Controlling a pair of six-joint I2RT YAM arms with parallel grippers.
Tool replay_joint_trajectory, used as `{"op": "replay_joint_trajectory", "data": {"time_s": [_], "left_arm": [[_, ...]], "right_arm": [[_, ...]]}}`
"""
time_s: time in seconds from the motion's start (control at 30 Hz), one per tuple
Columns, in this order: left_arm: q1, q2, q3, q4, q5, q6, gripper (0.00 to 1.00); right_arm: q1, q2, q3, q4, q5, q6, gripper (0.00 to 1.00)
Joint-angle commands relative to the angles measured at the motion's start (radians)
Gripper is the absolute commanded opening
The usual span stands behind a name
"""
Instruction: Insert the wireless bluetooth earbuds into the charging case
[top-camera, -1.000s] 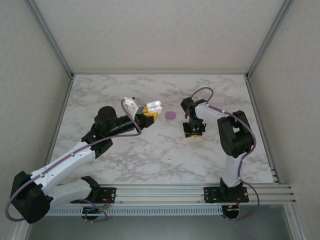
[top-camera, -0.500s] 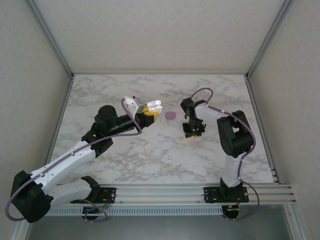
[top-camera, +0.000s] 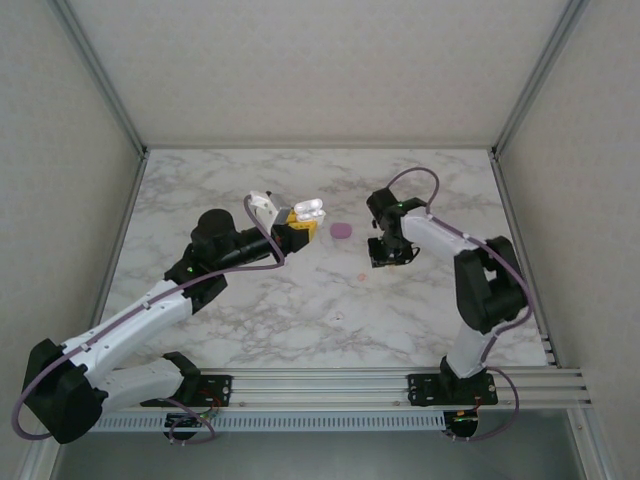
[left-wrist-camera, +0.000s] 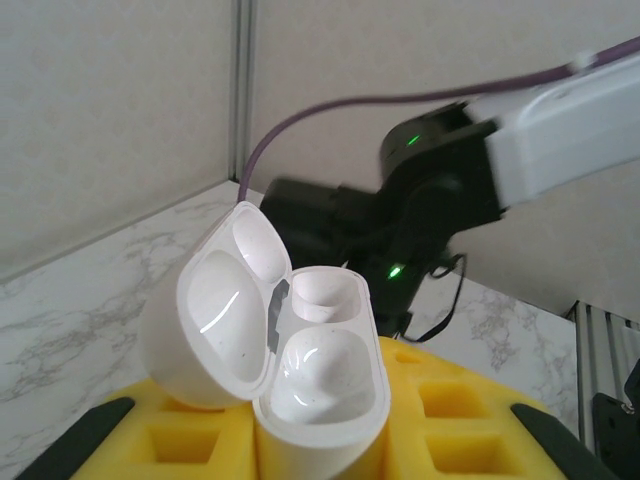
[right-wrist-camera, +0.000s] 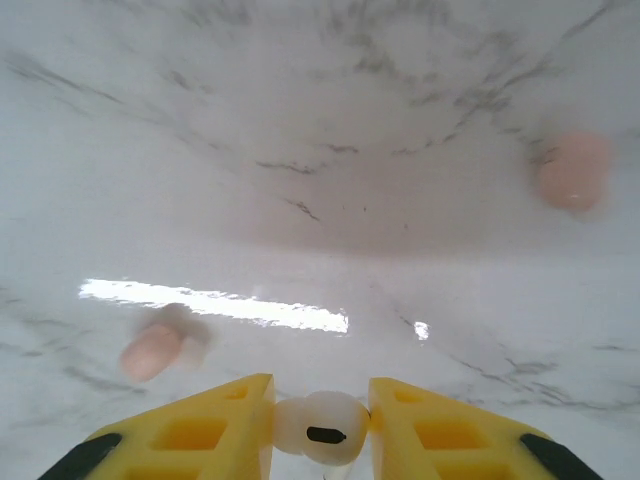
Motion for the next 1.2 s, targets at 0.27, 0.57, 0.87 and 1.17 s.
{"op": "replay_joint_trajectory", "data": {"time_s": [0.27,0.57,0.87,1.17], "left_arm": [[-0.011,0.075,0.035,0.077,-0.007,-0.056,0.03],[-0.04,0.13,0.049,0.139,-0.008,-0.067,0.03],[-0.051,0.145,0.07,0.14,-0.025,-0.075,0.03],[-0.06,0.148,0.078,0.14,-0.026,-0.075,0.03]], "right_arm": [[0.085,-0.389,0.093,0.132,0.05,-0.004,0.3],[0.194,-0.504,0.17,0.269,0.036,0.009,0.3],[0.244,-0.501,0.177,0.35,-0.039,0.026,0.3],[0.265,-0.489,0.171,0.402,-0.071,0.033,0.3]]}}
